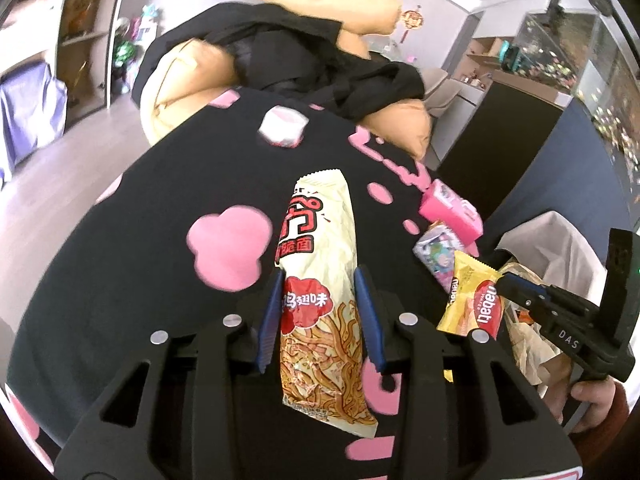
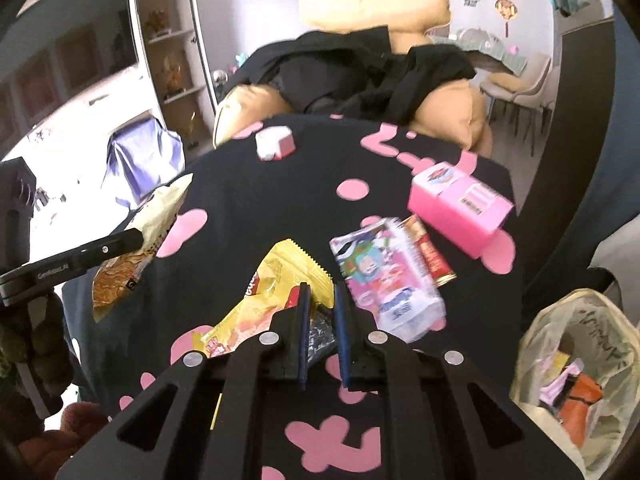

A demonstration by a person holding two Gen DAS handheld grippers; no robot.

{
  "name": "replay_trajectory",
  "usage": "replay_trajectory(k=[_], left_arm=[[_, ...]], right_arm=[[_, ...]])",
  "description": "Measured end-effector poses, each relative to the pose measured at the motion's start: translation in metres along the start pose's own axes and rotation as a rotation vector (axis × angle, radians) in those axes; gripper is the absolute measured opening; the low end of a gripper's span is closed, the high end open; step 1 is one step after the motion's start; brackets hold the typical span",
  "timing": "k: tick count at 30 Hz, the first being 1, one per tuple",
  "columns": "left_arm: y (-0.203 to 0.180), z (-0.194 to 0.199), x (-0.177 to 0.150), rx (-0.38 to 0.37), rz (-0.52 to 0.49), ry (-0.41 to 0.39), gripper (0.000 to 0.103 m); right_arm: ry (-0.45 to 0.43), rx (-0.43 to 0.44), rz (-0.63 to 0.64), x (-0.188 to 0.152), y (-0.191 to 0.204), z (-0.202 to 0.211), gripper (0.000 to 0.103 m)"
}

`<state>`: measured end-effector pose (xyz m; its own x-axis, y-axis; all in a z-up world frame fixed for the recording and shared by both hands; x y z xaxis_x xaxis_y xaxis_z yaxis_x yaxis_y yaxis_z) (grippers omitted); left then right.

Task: Collect trash
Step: 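Drop the chips bag into the trash bag with the left tool while the right tool drops the nabati pack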

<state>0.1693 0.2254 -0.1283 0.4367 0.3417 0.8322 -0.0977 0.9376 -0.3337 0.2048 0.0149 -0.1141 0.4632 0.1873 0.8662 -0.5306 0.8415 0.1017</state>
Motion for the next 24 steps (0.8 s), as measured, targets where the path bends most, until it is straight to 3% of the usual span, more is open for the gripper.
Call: replay_trajectory(k=[12,24], left_arm=[[-0.098,-0.003,0.018,-0.116,-0.129,-0.013,0.034],[-0.236,-0.002,0.04,-0.343,-0.255,-0.074,0.034]], right_arm=[[-0.157,-0.062,-0.021,0.029,-0.056,0.068,0.013],[-0.29,-0.218,-0.025,0.044,-0.137,0.147,0.013]])
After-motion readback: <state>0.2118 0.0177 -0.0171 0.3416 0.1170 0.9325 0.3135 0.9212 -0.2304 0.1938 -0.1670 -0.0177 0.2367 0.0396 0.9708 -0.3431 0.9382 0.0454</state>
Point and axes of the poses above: each gripper's, at about its wrist camera, not at the fingertips, and z roughly against the way its jaws point, y to its left, x to its top, the point moved 7 cm from there along -z, roughly the way its jaws point, and after that the axes turned 13 degrees about -y, right-handed, at the moved point
